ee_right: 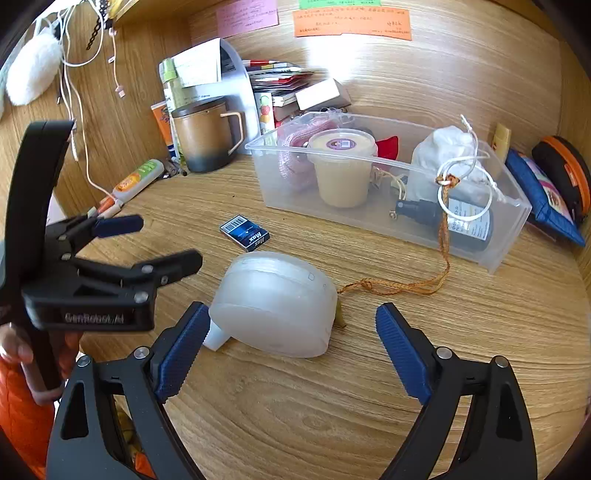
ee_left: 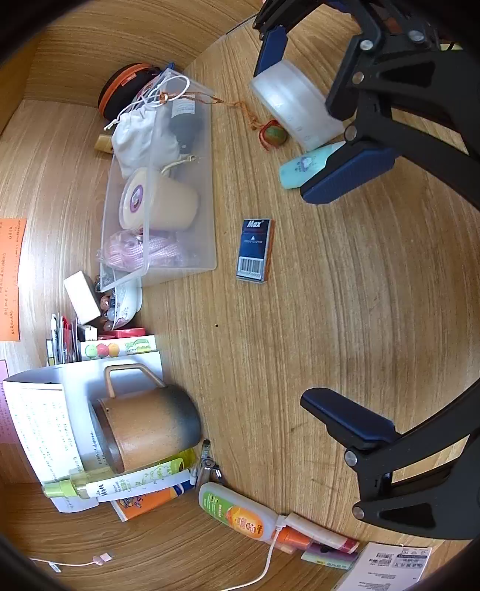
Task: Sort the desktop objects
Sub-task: 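Withdraw both grippers from the box toward the white container and teal tube, then grasp the white round container with the right gripper while the left gripper grasps the teal tube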
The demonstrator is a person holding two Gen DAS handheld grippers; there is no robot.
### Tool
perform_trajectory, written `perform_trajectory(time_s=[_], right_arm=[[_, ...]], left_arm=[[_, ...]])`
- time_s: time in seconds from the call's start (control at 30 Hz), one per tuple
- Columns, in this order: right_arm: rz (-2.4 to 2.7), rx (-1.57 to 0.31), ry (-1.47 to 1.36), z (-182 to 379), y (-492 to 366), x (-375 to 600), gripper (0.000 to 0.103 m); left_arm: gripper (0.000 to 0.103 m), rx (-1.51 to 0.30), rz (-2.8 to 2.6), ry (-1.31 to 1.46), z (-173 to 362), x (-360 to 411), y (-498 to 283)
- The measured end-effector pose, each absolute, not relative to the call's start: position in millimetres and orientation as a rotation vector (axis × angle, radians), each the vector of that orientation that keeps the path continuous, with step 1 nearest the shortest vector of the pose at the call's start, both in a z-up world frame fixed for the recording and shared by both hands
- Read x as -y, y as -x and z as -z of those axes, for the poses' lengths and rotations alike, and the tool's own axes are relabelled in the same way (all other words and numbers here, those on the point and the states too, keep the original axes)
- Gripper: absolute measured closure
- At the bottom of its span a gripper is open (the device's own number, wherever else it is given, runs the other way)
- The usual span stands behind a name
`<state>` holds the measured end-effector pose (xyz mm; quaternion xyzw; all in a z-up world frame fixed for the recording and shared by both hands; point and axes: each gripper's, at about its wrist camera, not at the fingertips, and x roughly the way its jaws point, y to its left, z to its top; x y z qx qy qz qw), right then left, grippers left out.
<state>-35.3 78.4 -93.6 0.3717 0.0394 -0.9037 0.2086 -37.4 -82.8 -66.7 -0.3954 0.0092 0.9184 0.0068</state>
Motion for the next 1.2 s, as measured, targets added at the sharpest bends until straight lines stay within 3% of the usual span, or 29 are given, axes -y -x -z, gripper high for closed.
perform_trajectory(time_s=[0.1,0.23,1.07,1.17,1.2], right_arm=[[2.521,-0.094,-1.022,93.8,36.7,-78.6,0.016],[2.493,-0.089,-1.034,96.4,39.9,-75.5,0.036],[2.583,0.009,-1.040,91.6,33.8,-134.0,0.036],[2.589,0.019,-1.032,90.2,33.8,-139.1,0.036],[2.592,0.021,-1.029,89.7,34.0,-140.7,0.036]], left_arm=[[0.002,-0.040,-2.865,1.244,69.6,80.4,35.0],[0.002,-0.032,-2.855,1.253,71.8,78.6,34.3],[0.002,-0.146,-2.771,1.249,83.6,18.5,41.7],[0.008,-0.120,-2.778,1.227,82.4,17.9,41.3],[0.017,-0.115,-2.770,1.234,83.3,17.9,41.7]])
